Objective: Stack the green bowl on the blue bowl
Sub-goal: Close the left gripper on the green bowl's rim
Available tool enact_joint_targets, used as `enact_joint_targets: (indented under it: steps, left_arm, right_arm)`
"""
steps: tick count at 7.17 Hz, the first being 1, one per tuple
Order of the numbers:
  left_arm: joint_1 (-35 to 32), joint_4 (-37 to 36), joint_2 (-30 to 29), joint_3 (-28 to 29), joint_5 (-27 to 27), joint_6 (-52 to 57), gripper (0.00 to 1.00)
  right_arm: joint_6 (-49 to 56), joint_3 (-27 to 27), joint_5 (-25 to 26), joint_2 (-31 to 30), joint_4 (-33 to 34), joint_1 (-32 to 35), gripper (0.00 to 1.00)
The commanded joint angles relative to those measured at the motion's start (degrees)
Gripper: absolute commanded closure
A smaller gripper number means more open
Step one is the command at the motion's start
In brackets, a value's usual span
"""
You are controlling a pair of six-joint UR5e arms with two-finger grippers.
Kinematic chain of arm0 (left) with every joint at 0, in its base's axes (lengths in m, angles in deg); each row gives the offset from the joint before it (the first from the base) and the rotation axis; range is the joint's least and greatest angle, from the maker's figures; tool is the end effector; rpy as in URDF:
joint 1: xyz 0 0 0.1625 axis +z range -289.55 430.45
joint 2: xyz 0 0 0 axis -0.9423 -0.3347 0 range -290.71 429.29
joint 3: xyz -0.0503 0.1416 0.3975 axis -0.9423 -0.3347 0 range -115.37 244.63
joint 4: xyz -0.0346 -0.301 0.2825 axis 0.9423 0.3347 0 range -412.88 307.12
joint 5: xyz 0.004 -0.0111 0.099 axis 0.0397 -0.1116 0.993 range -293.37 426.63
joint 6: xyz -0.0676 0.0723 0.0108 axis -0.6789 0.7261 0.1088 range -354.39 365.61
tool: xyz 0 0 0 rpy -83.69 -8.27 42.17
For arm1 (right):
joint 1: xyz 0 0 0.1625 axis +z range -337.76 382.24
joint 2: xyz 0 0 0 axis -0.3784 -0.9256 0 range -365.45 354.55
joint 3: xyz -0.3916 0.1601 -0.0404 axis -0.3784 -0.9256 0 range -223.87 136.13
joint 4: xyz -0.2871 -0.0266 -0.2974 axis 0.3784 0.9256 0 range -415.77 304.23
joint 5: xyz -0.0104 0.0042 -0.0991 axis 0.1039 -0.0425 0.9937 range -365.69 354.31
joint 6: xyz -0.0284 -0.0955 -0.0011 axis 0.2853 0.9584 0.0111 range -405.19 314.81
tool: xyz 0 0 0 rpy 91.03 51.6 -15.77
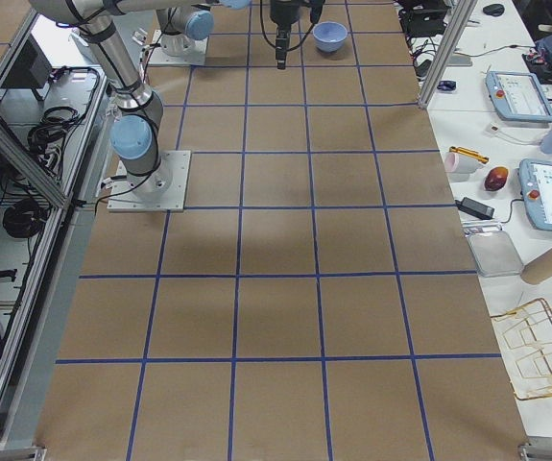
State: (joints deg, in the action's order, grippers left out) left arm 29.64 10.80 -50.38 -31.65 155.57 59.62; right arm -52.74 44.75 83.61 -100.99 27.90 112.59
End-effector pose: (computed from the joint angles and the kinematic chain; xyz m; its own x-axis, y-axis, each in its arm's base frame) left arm 0.3730 -0.5006 0.1867 -0.9864 0.0753 0.1459 0.0881 0.9926 0.0836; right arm 0.1373 -0.4482 0.5342 -0.9921 0.1251 -0.0133 0.1253 0.9921 -0.0085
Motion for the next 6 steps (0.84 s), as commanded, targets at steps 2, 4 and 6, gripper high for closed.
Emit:
enact_joint_targets:
  steps: [2, 4, 6]
  left_arm:
    - [0.0, 0.1, 0.2, 0.2, 0.1, -0.1, 1.00]
    - [-0.5, 2.5, 2.9, 0.7, 0.0, -0.8, 1.00]
    - [-1.0, 7.0, 6.9, 0.8, -0.1, -1.0, 1.00]
  right_arm:
    - [0.0, 0.0, 0.0, 0.0, 0.0, 0.0, 0.00]
    - [0.0, 0.0, 0.0, 0.0, 0.0, 0.0, 0.00]
    - [0.0, 0.1, 0.0, 0.0, -0.1, 0.0, 0.00]
